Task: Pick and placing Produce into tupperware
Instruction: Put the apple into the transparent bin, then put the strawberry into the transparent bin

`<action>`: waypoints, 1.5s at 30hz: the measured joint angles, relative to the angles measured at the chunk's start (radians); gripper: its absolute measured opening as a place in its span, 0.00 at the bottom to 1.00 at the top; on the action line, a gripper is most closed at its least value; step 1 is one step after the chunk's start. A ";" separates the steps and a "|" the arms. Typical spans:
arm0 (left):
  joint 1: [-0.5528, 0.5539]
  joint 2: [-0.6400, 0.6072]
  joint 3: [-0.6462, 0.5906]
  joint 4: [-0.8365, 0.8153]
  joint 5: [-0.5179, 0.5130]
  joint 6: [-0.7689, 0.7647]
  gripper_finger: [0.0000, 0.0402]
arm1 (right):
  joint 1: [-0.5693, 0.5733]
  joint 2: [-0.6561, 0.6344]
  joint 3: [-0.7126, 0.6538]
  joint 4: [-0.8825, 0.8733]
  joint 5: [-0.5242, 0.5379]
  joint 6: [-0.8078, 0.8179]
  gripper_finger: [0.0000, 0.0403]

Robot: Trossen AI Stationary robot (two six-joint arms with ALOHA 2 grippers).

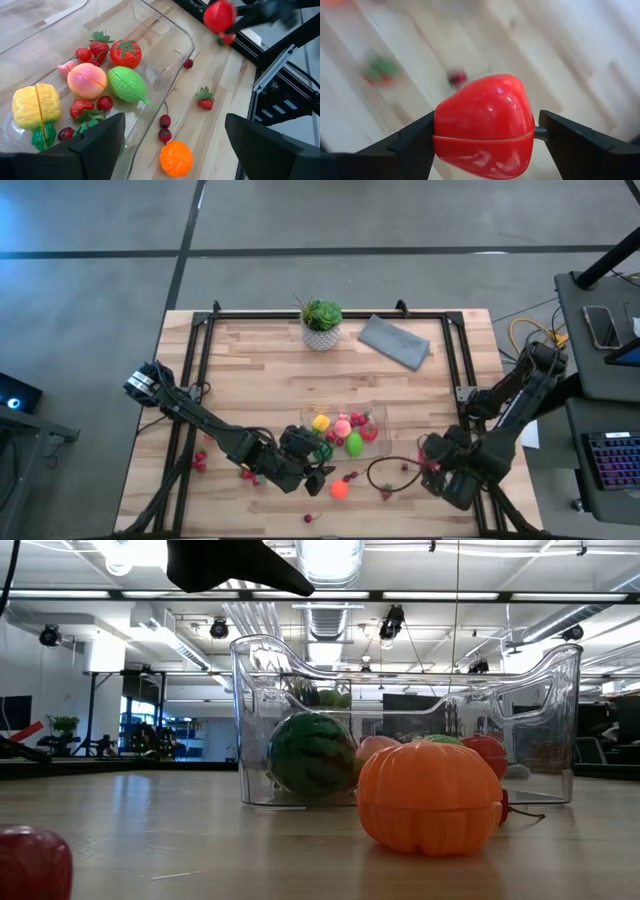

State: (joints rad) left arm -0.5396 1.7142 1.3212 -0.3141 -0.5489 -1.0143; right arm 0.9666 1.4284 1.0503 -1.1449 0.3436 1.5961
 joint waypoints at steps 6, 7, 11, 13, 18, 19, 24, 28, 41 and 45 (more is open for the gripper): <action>0.000 0.000 -0.001 -0.001 0.000 0.000 0.82 | -0.076 -0.028 0.185 -0.048 0.250 -0.081 0.80; 0.000 0.000 -0.001 -0.001 0.000 -0.001 0.82 | -0.102 -0.028 0.206 -0.048 0.264 -0.115 0.80; 0.000 0.000 0.000 -0.006 0.000 -0.009 0.82 | -0.233 -0.015 0.254 -0.026 0.266 -0.288 0.80; -0.005 -0.004 0.000 -0.018 -0.008 -0.030 0.82 | -0.307 -0.014 0.253 0.034 0.242 -0.384 0.80; -0.030 -0.017 -0.002 -0.053 -0.022 -0.084 0.82 | -0.481 -0.014 0.215 0.229 0.065 -0.586 0.80; -0.035 -0.017 -0.002 -0.053 -0.023 -0.096 0.82 | -0.510 -0.014 0.202 0.268 0.026 -0.608 0.80; -0.069 -0.017 -0.002 -0.063 -0.055 -0.141 0.82 | -0.603 -0.013 0.168 0.338 -0.037 -0.647 0.81; -0.085 -0.017 -0.002 -0.063 -0.097 -0.181 0.82 | -0.613 -0.014 0.168 0.334 -0.037 -0.630 0.81; -0.082 -0.018 -0.001 -0.062 -0.118 -0.185 0.82 | -0.626 0.052 0.167 0.277 -0.033 -0.579 0.91; -0.082 -0.018 -0.002 -0.056 -0.024 -0.184 0.82 | -0.627 0.010 0.170 0.273 -0.020 -0.602 0.91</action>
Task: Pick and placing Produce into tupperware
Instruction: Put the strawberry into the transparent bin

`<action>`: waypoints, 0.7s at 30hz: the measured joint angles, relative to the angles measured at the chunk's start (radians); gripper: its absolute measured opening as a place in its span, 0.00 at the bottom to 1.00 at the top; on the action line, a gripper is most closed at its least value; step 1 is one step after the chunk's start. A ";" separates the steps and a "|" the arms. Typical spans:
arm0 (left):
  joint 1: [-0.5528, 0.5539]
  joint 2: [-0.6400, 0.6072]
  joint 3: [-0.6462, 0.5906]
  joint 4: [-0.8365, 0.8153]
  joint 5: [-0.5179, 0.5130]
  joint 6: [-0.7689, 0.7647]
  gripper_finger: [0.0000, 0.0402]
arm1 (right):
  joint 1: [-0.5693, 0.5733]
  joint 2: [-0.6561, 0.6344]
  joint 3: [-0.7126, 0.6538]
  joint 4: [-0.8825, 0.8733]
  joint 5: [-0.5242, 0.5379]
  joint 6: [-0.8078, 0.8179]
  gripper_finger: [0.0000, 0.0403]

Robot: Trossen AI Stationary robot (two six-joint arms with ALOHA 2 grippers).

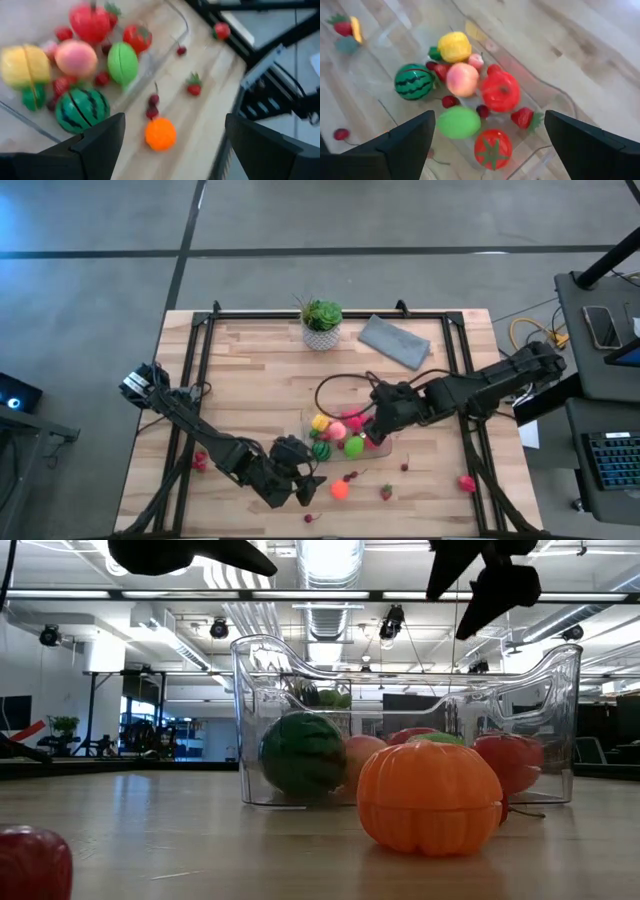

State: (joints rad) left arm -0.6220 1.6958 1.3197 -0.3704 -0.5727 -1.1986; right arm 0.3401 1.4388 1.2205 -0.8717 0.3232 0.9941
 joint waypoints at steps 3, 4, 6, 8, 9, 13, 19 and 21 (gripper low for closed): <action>0.000 0.000 0.000 0.004 0.026 0.006 0.82 | 0.008 -0.046 0.000 -0.007 0.058 0.001 0.91; 0.000 0.000 0.000 0.004 0.026 0.007 0.82 | 0.012 -0.064 0.000 -0.008 0.083 0.006 0.91; 0.007 -0.002 0.001 0.004 0.025 0.017 0.82 | 0.022 -0.107 0.000 -0.012 0.136 0.030 0.91; 0.018 -0.006 0.002 0.026 0.025 0.047 0.82 | 0.033 -0.150 0.000 -0.015 0.182 0.041 0.91; 0.025 -0.008 0.002 0.033 0.029 0.059 0.82 | 0.036 -0.170 0.000 -0.015 0.197 0.044 0.91; 0.065 -0.010 0.002 0.030 0.108 0.124 0.82 | 0.039 -0.230 0.001 -0.040 0.203 0.083 0.91; 0.139 -0.058 0.007 0.003 0.151 0.263 0.82 | 0.039 -0.239 0.000 -0.181 0.170 0.105 0.91; 0.178 -0.104 0.003 -0.033 0.174 0.294 0.82 | 0.039 -0.233 -0.010 -0.206 0.129 0.100 0.91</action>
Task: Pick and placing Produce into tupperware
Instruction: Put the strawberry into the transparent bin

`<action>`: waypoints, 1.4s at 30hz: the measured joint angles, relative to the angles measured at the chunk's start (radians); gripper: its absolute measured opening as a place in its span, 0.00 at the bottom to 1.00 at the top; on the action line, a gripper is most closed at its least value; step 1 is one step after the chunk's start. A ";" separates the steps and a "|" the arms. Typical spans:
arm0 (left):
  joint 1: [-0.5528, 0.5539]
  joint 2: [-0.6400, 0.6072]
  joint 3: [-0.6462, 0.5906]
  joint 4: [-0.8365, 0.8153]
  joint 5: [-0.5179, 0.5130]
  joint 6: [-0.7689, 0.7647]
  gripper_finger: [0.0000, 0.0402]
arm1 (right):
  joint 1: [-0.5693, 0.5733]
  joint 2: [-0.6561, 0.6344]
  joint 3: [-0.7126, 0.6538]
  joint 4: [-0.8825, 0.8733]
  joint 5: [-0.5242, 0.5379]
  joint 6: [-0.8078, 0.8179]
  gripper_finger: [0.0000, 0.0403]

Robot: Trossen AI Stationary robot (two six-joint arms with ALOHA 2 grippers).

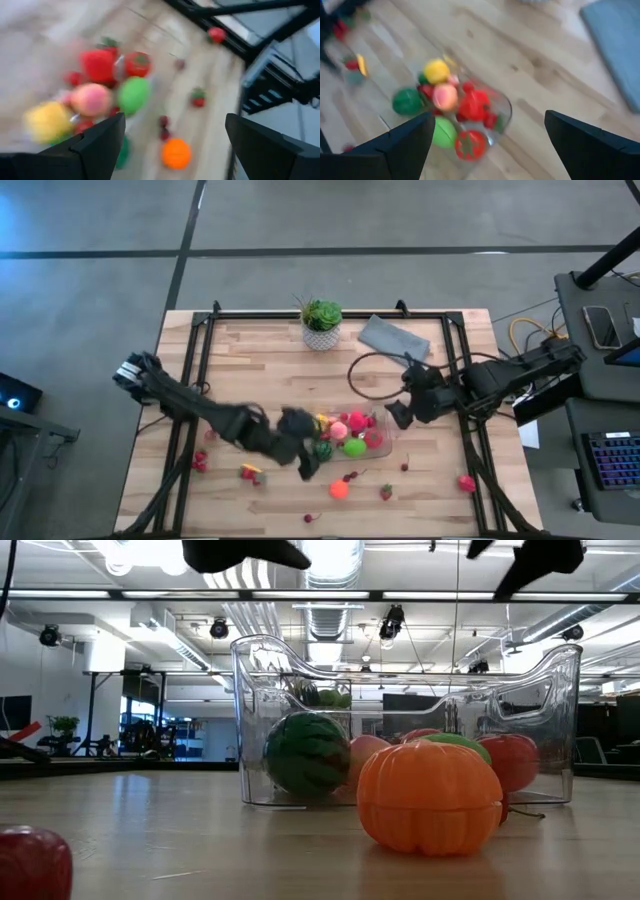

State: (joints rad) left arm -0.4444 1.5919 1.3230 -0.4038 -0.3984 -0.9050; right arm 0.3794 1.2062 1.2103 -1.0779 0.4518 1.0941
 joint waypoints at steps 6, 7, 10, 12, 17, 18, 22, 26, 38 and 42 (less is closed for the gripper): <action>0.131 -0.131 -0.022 -0.243 0.056 0.054 0.82 | -0.003 0.005 -0.090 0.021 -0.044 0.012 0.91; 0.157 -0.153 -0.031 -0.278 0.083 0.053 0.82 | -0.009 0.003 -0.109 0.024 -0.051 0.023 0.91; 0.236 -0.205 -0.106 -0.361 0.167 0.049 0.82 | -0.042 -0.005 -0.171 0.066 -0.114 0.025 0.91; 0.287 -0.235 -0.178 -0.360 0.254 0.048 0.82 | -0.068 -0.008 -0.213 0.112 -0.174 -0.001 0.91; 0.339 -0.264 -0.321 -0.409 0.446 0.096 0.82 | -0.138 -0.009 -0.273 0.226 -0.226 -0.106 0.91; 0.338 -0.265 -0.333 -0.440 0.455 0.117 0.82 | -0.156 -0.009 -0.276 0.242 -0.227 -0.132 0.91; 0.339 -0.253 -0.332 -0.593 0.490 0.201 0.82 | -0.243 -0.009 -0.268 0.260 -0.261 -0.241 0.91; 0.347 -0.210 -0.304 -0.742 0.595 0.141 0.82 | -0.327 -0.009 -0.243 0.273 -0.280 -0.352 0.91; 0.299 -0.011 -0.299 -0.958 0.626 0.293 0.82 | -0.465 -0.008 -0.216 0.334 -0.324 -0.347 0.91; 0.292 0.062 -0.299 -0.999 0.637 0.391 0.82 | -0.465 -0.008 -0.216 0.357 -0.326 -0.299 0.91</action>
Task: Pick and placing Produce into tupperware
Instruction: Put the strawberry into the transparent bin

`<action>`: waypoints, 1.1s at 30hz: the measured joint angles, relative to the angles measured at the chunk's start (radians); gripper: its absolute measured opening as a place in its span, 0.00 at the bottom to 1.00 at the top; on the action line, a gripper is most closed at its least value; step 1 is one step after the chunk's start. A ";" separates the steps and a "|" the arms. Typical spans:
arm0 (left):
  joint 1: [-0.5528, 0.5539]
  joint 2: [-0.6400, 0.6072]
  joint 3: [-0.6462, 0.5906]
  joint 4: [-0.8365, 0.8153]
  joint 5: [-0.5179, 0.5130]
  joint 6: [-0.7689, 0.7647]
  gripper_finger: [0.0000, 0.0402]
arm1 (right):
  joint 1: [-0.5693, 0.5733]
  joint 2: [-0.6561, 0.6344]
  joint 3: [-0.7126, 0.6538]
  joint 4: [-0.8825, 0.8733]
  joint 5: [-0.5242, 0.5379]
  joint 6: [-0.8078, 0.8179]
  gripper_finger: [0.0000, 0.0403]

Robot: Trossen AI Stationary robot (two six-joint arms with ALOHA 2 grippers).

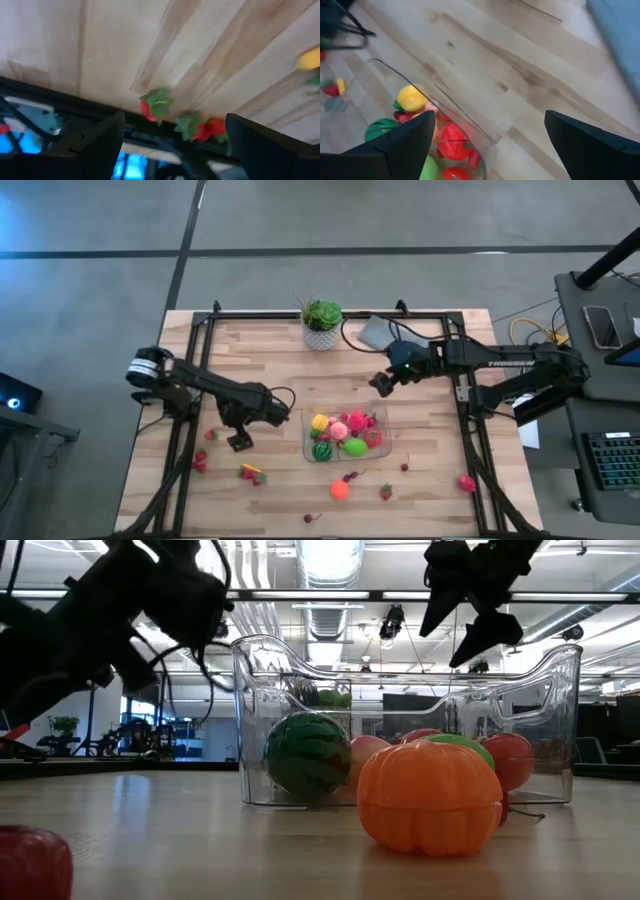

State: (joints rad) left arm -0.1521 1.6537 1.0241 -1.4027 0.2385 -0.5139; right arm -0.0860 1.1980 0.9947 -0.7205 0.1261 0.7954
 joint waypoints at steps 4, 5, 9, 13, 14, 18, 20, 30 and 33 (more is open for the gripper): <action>0.000 0.061 -0.018 -0.057 -0.002 0.019 0.82 | 0.000 0.001 0.000 0.031 0.002 0.038 0.91; 0.000 0.072 -0.025 -0.052 -0.002 0.023 0.82 | 0.000 0.001 0.000 0.034 0.002 0.042 0.91; -0.015 0.064 -0.078 0.050 0.000 -0.008 0.82 | 0.000 0.001 0.000 0.032 0.002 0.042 0.91; -0.036 -0.013 -0.150 0.115 0.011 -0.129 0.82 | 0.000 0.001 0.000 0.032 0.001 0.042 0.91; -0.044 -0.040 -0.167 0.125 0.013 -0.154 0.82 | 0.000 0.001 0.000 0.032 0.001 0.042 0.91; -0.066 -0.162 -0.231 0.167 0.014 -0.227 0.82 | 0.000 0.001 0.000 0.033 0.002 0.042 0.91; -0.074 -0.217 -0.261 0.204 0.013 -0.245 0.82 | 0.000 0.001 0.000 0.042 0.002 0.042 0.91; -0.113 -0.318 -0.397 0.305 0.002 -0.282 0.81 | 0.000 0.001 0.000 0.076 0.005 0.081 0.91; -0.114 -0.288 -0.404 0.313 0.007 -0.287 0.78 | 0.000 0.001 0.000 0.076 0.005 0.099 0.91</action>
State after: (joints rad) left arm -0.2657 1.3660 0.6198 -1.0898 0.2457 -0.8005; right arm -0.0856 1.1988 0.9947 -0.6445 0.1312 0.8948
